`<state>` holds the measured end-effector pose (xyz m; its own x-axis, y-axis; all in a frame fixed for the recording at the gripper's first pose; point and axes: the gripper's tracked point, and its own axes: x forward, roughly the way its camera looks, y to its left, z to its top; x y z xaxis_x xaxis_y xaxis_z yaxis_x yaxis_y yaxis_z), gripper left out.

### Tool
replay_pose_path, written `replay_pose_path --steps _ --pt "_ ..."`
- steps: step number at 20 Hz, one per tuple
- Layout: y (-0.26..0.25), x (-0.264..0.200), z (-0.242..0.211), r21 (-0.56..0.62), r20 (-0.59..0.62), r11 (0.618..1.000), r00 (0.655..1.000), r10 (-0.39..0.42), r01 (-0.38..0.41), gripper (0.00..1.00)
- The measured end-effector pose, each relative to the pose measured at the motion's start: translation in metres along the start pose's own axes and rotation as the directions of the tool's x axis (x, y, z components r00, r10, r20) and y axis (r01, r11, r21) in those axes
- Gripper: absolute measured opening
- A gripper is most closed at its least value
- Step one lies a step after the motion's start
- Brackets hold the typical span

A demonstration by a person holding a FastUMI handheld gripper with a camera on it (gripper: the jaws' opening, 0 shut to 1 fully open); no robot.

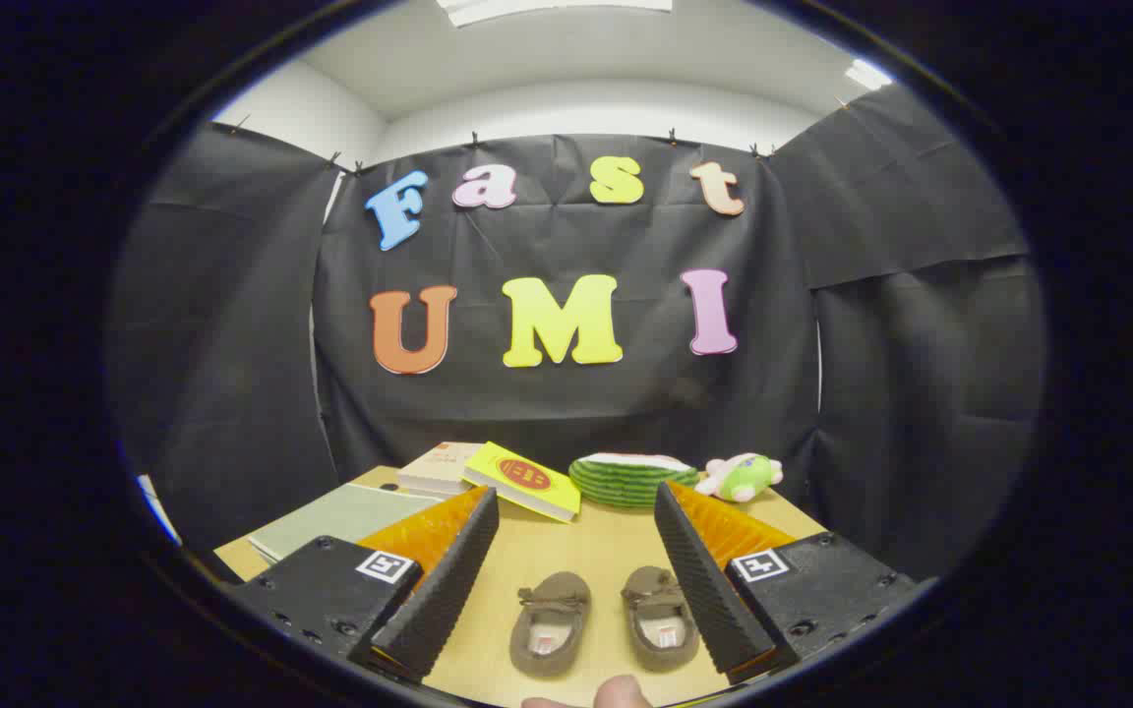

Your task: Open the storage box then place both shoes into the box .Put the left shoe in first, then the right shoe, with the right side of both shoes facing outward in a uniform manner.

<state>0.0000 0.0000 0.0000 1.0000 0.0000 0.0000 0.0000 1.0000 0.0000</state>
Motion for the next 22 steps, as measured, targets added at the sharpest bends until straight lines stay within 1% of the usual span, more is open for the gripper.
replay_pose_path --steps 8,16,20,22 --pt "0.005 0.004 0.002 0.007 0.003 1.000 1.000 0.006 -0.006 1.00" --pt "0.017 0.011 -0.003 0.029 -0.030 0.998 0.998 0.050 -0.049 1.00" --pt "0.019 0.014 0.003 0.017 -0.021 0.999 0.999 0.048 -0.048 1.00" --pt "0.023 0.015 0.004 0.015 -0.018 0.998 0.998 0.061 -0.061 1.00"
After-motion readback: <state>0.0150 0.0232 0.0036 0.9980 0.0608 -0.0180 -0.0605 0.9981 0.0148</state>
